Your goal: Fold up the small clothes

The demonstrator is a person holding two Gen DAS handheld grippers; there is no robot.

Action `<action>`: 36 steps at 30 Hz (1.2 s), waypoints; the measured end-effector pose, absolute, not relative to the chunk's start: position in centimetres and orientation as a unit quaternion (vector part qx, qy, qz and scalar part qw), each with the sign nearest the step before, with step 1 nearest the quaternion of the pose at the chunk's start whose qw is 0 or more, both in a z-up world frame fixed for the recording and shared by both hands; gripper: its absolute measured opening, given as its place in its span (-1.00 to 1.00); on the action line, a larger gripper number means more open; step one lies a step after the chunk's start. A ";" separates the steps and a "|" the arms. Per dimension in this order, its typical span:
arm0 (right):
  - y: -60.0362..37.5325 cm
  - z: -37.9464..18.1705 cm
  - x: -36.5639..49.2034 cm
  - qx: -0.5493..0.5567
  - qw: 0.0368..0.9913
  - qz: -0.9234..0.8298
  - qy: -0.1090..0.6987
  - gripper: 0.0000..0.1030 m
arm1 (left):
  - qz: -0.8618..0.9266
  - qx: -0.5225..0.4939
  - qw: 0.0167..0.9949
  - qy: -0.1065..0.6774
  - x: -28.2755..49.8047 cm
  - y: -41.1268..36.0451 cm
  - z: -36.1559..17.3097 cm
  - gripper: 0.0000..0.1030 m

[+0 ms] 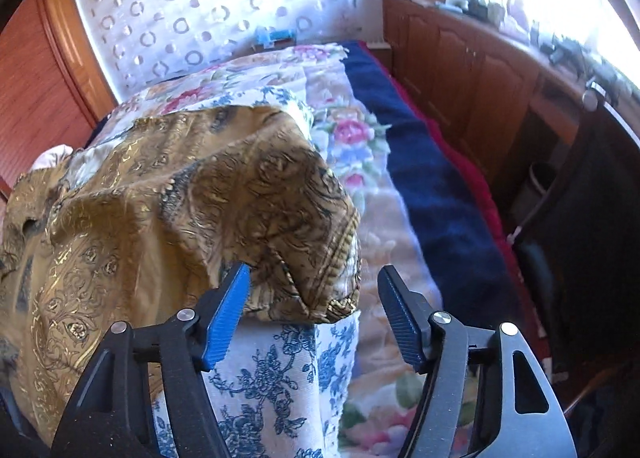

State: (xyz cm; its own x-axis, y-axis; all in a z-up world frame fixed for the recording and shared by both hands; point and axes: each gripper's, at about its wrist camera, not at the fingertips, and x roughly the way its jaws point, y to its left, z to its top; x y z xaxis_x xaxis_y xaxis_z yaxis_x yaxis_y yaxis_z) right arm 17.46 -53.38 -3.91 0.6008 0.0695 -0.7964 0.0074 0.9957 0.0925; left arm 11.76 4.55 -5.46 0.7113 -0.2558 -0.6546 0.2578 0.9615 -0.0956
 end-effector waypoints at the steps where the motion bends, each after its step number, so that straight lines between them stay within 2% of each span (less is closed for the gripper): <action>1: -53.6 -4.2 17.6 0.049 0.892 0.019 0.449 0.31 | -0.144 0.000 0.927 0.347 11.3 4.1 -4.9 0.11; 6: -54.3 -5.0 18.2 0.070 0.887 0.027 0.456 0.28 | -0.157 -0.004 0.932 0.326 9.7 2.2 -3.3 0.11; 9: -54.5 -5.4 18.7 0.082 0.884 0.030 0.459 0.11 | -0.163 0.003 0.932 0.324 9.3 1.4 -3.1 0.11; 15: -55.0 -5.7 19.1 0.107 0.878 0.051 0.464 -0.37 | -0.159 0.011 0.932 0.326 8.8 0.4 -3.6 0.11; 17: -54.7 -5.4 19.1 0.102 0.879 0.056 0.462 -0.65 | -0.161 0.006 0.930 0.329 8.7 0.4 -3.9 0.11; 20: -53.7 -4.4 18.9 0.076 0.888 0.053 0.451 -0.83 | -0.160 0.005 0.930 0.331 8.5 0.1 -4.3 0.11; 29: -49.3 2.3 19.3 0.024 0.925 0.079 0.371 -0.89 | -0.161 0.002 0.930 0.329 8.0 -0.5 -4.9 0.11; 36: -39.2 5.5 19.1 -0.034 0.920 0.190 0.341 -0.89 | -0.166 0.001 0.931 0.325 7.7 -0.9 -4.6 0.11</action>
